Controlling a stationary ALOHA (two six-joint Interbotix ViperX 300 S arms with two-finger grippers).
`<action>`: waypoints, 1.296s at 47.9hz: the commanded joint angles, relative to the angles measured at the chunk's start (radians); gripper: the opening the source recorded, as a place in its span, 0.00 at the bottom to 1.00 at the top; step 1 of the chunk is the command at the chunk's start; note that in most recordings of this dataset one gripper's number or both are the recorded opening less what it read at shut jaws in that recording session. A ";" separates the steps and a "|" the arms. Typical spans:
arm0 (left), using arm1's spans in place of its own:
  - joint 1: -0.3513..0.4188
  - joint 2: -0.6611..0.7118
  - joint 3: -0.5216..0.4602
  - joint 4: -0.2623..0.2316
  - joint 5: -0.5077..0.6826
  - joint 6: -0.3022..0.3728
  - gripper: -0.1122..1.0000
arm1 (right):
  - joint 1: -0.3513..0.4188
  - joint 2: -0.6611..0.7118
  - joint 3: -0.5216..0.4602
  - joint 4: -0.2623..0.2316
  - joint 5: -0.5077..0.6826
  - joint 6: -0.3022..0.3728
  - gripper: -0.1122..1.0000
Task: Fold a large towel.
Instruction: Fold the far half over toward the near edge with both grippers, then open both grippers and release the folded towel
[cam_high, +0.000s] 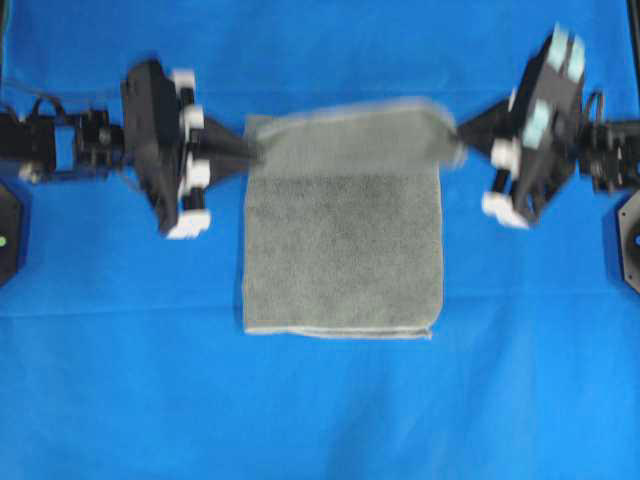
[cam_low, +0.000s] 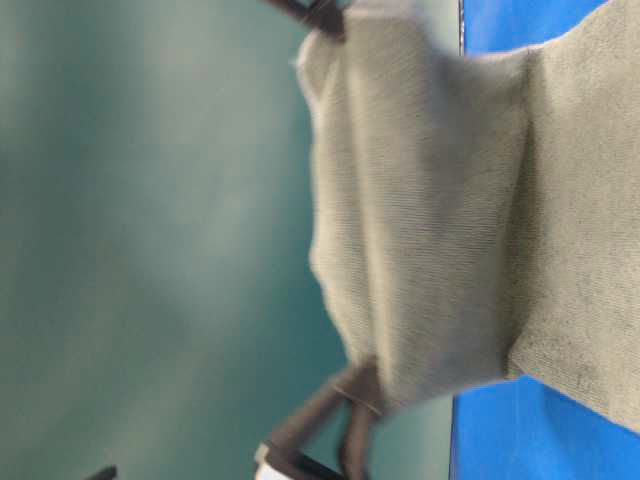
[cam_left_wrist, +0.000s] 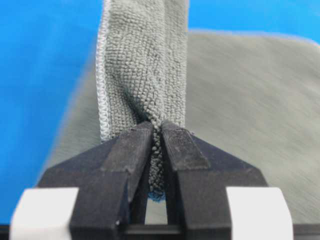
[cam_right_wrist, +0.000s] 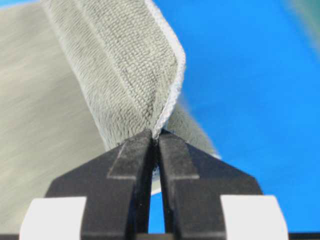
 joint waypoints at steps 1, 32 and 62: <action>-0.055 0.018 0.014 -0.005 -0.002 -0.009 0.13 | 0.048 0.018 0.014 0.057 0.006 0.002 0.13; -0.232 0.348 -0.015 -0.009 -0.259 -0.160 0.14 | 0.140 0.296 0.032 0.204 -0.285 0.002 0.13; -0.371 0.140 0.009 -0.009 -0.176 -0.164 0.68 | 0.334 0.281 -0.026 0.235 -0.276 0.002 0.62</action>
